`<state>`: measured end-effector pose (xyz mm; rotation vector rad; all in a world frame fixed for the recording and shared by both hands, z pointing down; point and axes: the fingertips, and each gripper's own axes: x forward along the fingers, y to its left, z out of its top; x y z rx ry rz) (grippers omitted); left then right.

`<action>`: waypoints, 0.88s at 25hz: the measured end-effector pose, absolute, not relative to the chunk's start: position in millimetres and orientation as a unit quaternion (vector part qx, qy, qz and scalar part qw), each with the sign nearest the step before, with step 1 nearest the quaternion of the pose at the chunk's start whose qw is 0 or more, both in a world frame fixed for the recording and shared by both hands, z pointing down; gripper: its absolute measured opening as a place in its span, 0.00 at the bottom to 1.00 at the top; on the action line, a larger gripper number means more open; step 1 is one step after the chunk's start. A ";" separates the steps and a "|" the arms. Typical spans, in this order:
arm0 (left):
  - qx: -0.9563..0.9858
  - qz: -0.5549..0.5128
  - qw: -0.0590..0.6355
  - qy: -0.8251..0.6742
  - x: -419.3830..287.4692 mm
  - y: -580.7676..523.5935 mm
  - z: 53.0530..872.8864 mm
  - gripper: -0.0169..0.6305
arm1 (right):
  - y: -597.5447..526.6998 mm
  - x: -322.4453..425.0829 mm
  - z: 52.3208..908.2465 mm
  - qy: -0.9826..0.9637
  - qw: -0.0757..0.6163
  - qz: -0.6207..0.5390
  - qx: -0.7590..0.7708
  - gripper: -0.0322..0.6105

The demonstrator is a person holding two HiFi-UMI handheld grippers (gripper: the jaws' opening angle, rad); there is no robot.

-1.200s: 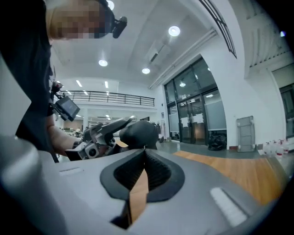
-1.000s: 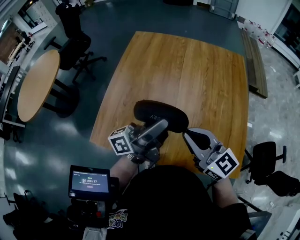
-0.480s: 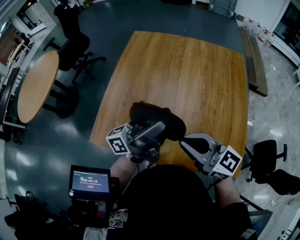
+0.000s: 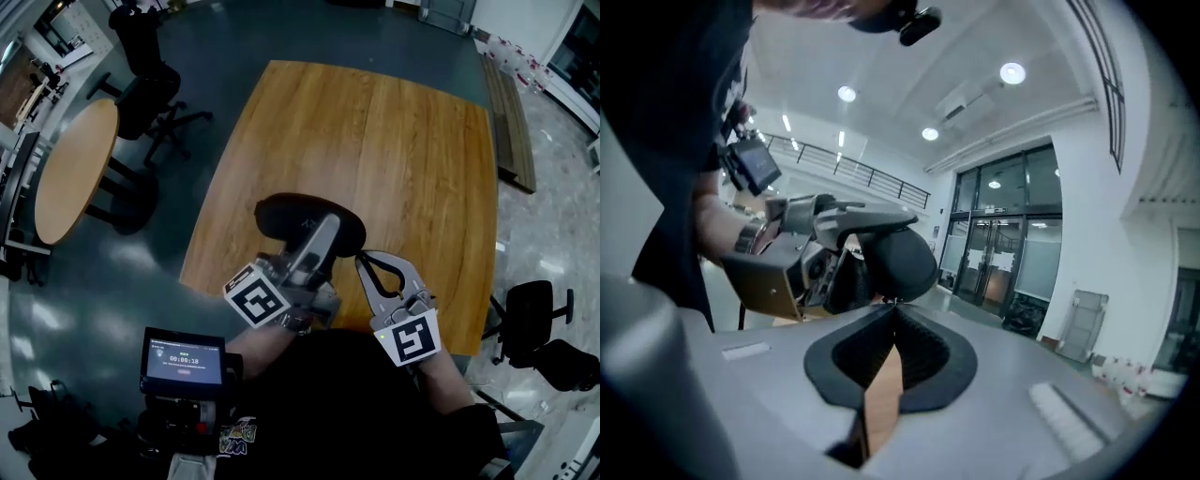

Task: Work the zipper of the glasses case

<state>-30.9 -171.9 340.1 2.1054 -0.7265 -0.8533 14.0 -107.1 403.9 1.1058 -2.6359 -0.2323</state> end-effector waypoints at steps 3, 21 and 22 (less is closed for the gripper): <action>0.819 -0.320 0.368 -0.302 -30.1 -176.5 352.8 0.42 | -102.2 -0.2 420.5 -0.901 0.200 -0.128 0.363 0.06; 0.811 -0.305 0.422 -0.266 -24.8 -167.3 386.1 0.43 | -108.1 2.2 401.1 -0.922 0.073 -0.017 0.380 0.55; 0.816 -0.299 0.420 -0.261 -19.0 -164.5 383.7 0.43 | -109.3 -1.4 399.7 -0.923 0.078 -0.025 0.377 0.57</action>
